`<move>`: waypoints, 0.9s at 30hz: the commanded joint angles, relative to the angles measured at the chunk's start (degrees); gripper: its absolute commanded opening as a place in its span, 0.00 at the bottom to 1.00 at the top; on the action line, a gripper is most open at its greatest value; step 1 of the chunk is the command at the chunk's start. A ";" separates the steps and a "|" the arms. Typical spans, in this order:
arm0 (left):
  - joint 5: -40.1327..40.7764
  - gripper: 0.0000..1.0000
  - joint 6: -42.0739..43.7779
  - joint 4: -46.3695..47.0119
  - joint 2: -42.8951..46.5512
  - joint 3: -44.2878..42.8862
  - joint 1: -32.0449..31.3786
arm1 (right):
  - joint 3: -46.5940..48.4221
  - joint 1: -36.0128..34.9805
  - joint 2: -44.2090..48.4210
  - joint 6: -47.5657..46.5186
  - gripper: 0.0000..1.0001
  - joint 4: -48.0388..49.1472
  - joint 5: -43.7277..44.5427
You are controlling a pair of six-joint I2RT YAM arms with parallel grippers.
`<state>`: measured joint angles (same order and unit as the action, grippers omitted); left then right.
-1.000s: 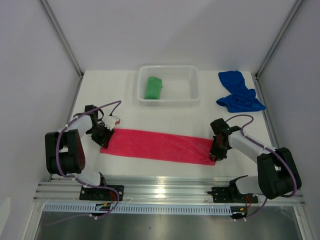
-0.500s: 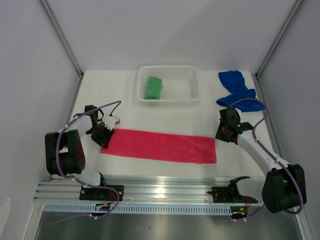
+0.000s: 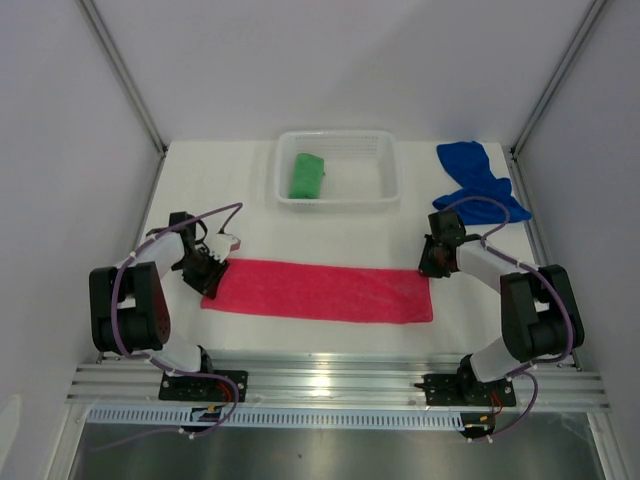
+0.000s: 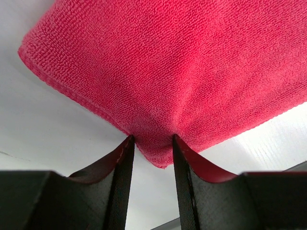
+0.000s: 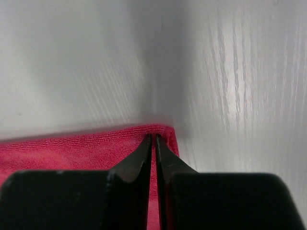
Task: Roll the towels
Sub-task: Fold the towel
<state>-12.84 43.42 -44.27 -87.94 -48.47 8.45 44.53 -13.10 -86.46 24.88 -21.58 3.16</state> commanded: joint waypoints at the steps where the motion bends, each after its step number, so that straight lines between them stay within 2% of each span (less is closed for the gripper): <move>1: -2.01 0.41 -1.05 -1.26 1.10 -0.22 0.43 | 5.03 0.53 -3.45 -2.12 0.09 3.57 0.71; 6: -3.85 0.41 -1.84 -1.96 1.89 -0.84 0.52 | 10.13 0.01 -0.14 -3.00 0.13 -2.40 1.58; 10: -5.26 0.41 -1.93 -2.05 2.68 -0.66 0.60 | 7.07 -0.87 7.78 -0.11 0.17 -8.20 2.46; 14: -6.05 0.42 -2.11 -1.70 2.95 -0.05 0.69 | 0.83 -4.20 15.07 7.88 0.14 -15.58 1.86; 18: -6.41 0.41 -1.94 -1.08 2.95 0.39 0.61 | -6.81 -5.00 19.04 15.27 0.04 -14.11 -5.70; 23: -6.06 0.41 -1.41 -0.29 3.21 1.44 0.78 | -14.81 -3.87 19.14 19.58 0.00 -12.17 -1.85; 27: -6.14 0.41 -1.41 0.06 3.13 1.45 0.78 | -15.09 -0.79 16.85 18.28 0.00 -11.29 1.50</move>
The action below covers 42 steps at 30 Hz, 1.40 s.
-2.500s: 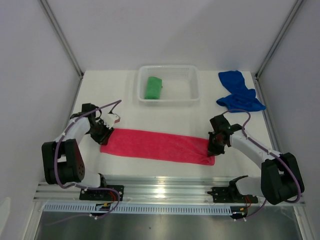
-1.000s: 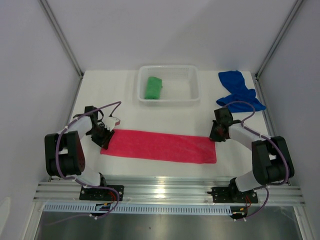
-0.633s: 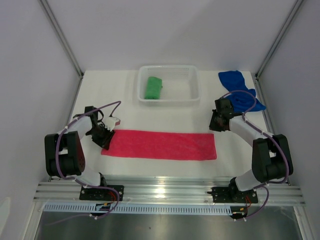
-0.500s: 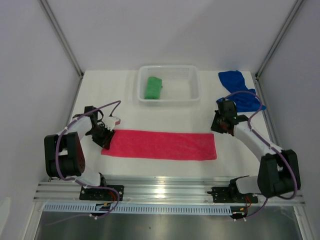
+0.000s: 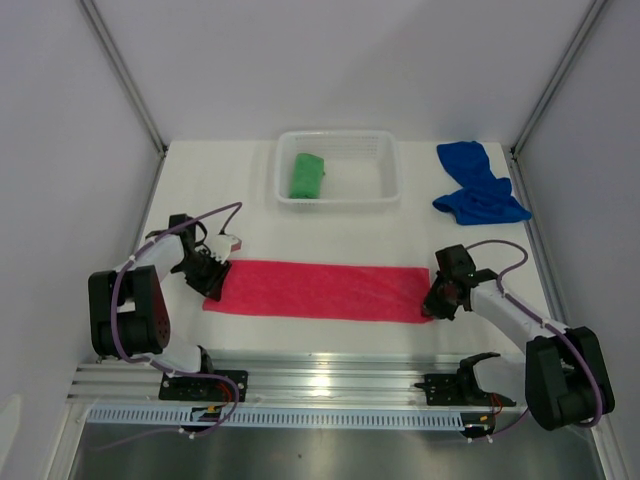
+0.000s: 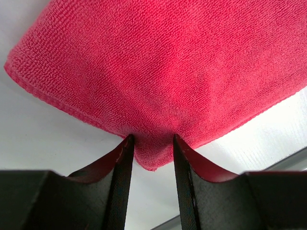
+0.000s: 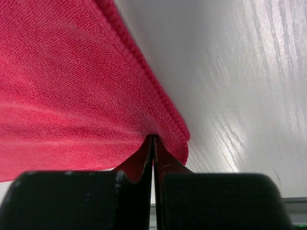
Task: Roll the towels
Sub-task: Fold the towel
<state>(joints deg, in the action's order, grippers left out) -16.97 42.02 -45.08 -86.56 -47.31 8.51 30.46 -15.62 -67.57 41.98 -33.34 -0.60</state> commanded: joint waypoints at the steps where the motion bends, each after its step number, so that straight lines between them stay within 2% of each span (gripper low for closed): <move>1: -2.01 0.41 -0.01 0.70 1.84 0.37 0.72 | -0.49 2.25 -2.47 0.57 0.00 0.12 5.17; 4: -2.19 0.41 -0.01 0.61 2.01 0.29 0.80 | 3.54 2.35 -1.87 -2.07 0.01 -2.59 6.31; 7: -2.62 0.41 -0.01 0.26 2.71 0.20 0.80 | 9.69 1.91 1.29 -4.44 0.14 -8.02 8.33; 8: -2.71 0.41 -0.01 -0.09 2.89 0.11 0.89 | 11.19 1.99 2.26 -4.88 0.22 -9.45 9.90; 9: -2.80 0.42 -0.01 -0.27 3.07 -0.06 0.89 | 13.38 1.91 3.92 -5.58 0.24 -10.77 10.70; 10: -3.06 0.41 -0.01 -0.45 3.59 -0.06 0.98 | 13.92 1.99 4.72 -5.68 0.26 -12.87 11.32; 14: -3.51 0.41 0.08 -0.89 4.74 -0.06 1.07 | 10.51 2.26 6.75 -4.37 0.47 -12.10 10.63; 19: -4.03 0.41 0.17 -1.33 5.35 -0.33 1.07 | 6.29 2.26 2.98 -1.29 0.53 -5.96 6.06; 24: -4.12 0.42 0.96 -1.15 6.76 0.90 1.50 | 0.58 2.78 -1.42 -0.67 0.56 -0.60 6.14; 28: -3.86 0.41 1.22 -1.15 6.67 1.43 1.86 | -2.86 2.96 -3.27 0.47 0.53 3.02 4.64; 30: -3.86 0.42 1.31 -1.33 6.85 1.25 1.94 | -3.65 3.05 -2.66 1.09 0.46 3.37 4.82; 31: -3.86 0.41 1.22 -1.24 6.93 1.34 2.12 | -3.65 3.14 -2.48 1.09 0.38 3.29 4.82; 34: -3.86 0.41 1.31 -1.59 7.46 1.08 2.38 | -3.91 3.14 -1.16 1.00 0.26 3.37 4.03; 42: -4.39 0.41 1.13 -2.47 8.34 0.64 2.56 | -4.35 3.75 0.59 -1.28 0.09 6.10 -0.89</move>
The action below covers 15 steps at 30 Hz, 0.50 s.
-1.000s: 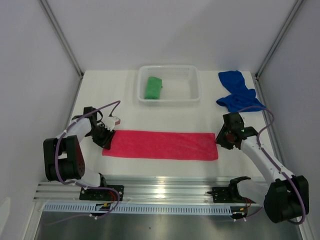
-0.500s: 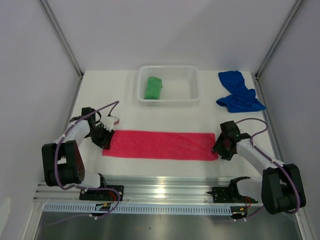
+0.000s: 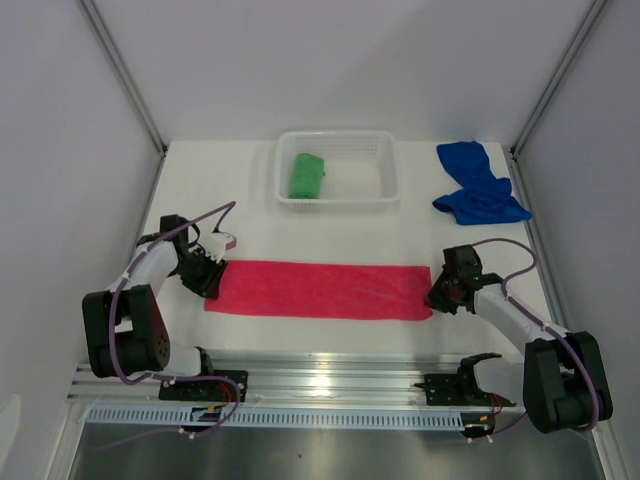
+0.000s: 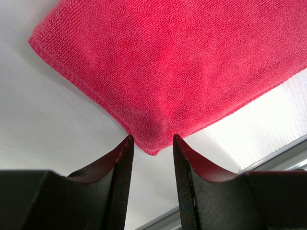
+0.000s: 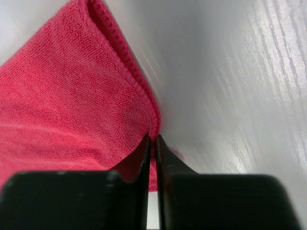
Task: Roll the towels
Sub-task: Fold the towel
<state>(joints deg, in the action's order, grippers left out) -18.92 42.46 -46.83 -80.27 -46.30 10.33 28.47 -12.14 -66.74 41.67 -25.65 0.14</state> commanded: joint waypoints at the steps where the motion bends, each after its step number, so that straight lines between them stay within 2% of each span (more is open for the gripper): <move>1: -2.27 0.42 0.78 -0.72 2.13 -0.37 0.75 | -1.93 0.54 0.29 -1.41 0.02 -1.68 -1.64; 6: -2.61 0.42 0.79 -1.33 1.70 -1.15 0.83 | 0.27 3.52 5.03 -3.00 0.00 -2.39 -0.23; 10: -3.23 0.42 0.17 -2.12 1.69 -2.12 0.83 | 2.82 9.84 5.92 -5.89 0.00 -3.35 2.05; 15: -4.64 0.42 -0.36 -3.01 2.14 -2.83 0.83 | 4.58 20.74 5.30 -11.52 0.00 -3.97 0.56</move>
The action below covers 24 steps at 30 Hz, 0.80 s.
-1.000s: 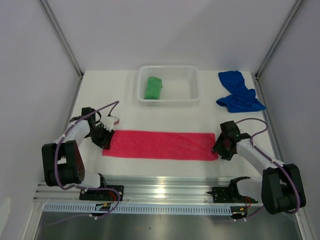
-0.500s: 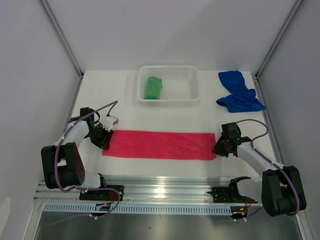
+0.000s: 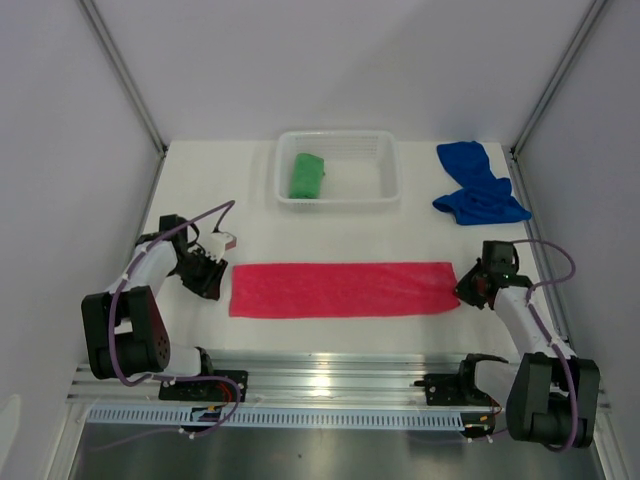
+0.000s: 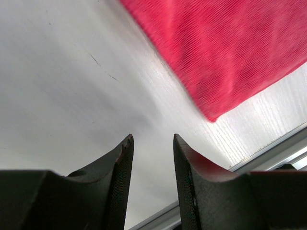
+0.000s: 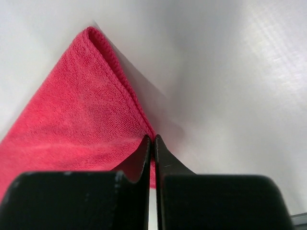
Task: Roll the towels
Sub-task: Fold the towel
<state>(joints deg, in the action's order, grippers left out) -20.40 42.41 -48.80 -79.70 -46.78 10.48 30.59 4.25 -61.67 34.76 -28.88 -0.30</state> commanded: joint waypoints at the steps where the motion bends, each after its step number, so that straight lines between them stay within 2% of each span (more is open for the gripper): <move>1: -3.24 0.42 -0.31 -1.04 1.31 -2.61 0.59 | 2.72 6.02 0.32 -5.23 0.00 -0.74 1.00; 2: -3.33 0.42 -0.66 -1.13 1.13 -2.70 0.59 | 2.98 9.43 0.50 -5.93 0.00 -0.65 -0.83; 6: -4.82 0.42 -1.02 -2.09 0.08 -4.45 0.68 | 6.05 15.86 1.29 -9.27 0.00 -1.35 -1.20; 11: -5.70 0.42 -1.72 -2.18 -0.37 -4.63 0.68 | 9.22 13.52 -1.08 -11.74 0.00 0.33 -3.31; 14: -6.57 0.42 -1.63 -2.27 -0.54 -4.11 0.68 | 11.50 4.39 -4.07 -11.65 0.00 -1.52 0.64; 15: -6.58 0.42 -1.81 -2.27 -0.63 -3.84 0.59 | 11.95 -1.47 -4.51 -11.21 0.00 -1.79 4.30; 18: -6.58 0.42 -1.89 -2.27 -0.54 -3.49 0.68 | 13.00 -12.64 -4.69 -8.23 0.00 -2.40 6.97; 21: -6.75 0.42 -1.98 -2.18 -0.54 -3.14 0.59 | 14.06 -19.61 -4.86 -3.84 0.00 -2.58 8.64; 22: -6.84 0.42 -2.07 -2.27 -0.54 -3.22 0.51 | 14.41 -24.59 -5.21 -2.52 0.00 -2.67 9.43; 24: -7.19 0.42 -2.33 -2.27 -0.72 -3.22 0.51 | 15.28 -29.98 -7.14 0.56 0.00 -1.44 10.49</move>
<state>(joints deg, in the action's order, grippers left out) -24.77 40.95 -50.57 -80.27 -49.63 10.52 42.85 -19.42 -67.09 29.56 -30.37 6.09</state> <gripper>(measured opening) 0.420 0.011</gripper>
